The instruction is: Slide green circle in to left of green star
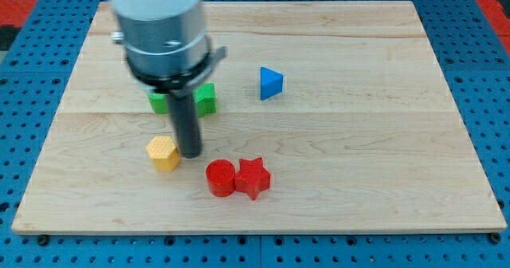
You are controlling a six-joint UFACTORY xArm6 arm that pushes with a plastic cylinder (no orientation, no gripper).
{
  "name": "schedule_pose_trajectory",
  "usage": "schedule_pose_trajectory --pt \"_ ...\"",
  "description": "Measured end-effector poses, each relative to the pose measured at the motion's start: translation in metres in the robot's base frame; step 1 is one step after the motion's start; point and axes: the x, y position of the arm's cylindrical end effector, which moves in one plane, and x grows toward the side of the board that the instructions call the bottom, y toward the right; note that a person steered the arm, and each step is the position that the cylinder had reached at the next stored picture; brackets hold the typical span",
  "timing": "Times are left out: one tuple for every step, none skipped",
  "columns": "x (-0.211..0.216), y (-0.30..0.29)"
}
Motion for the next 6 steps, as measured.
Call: schedule_pose_trajectory --pt "0.000 -0.033" --pt "0.012 -0.071" --pt "0.004 -0.077" --pt "-0.030 -0.094" --pt "-0.044 -0.160" --pt "-0.086 -0.122"
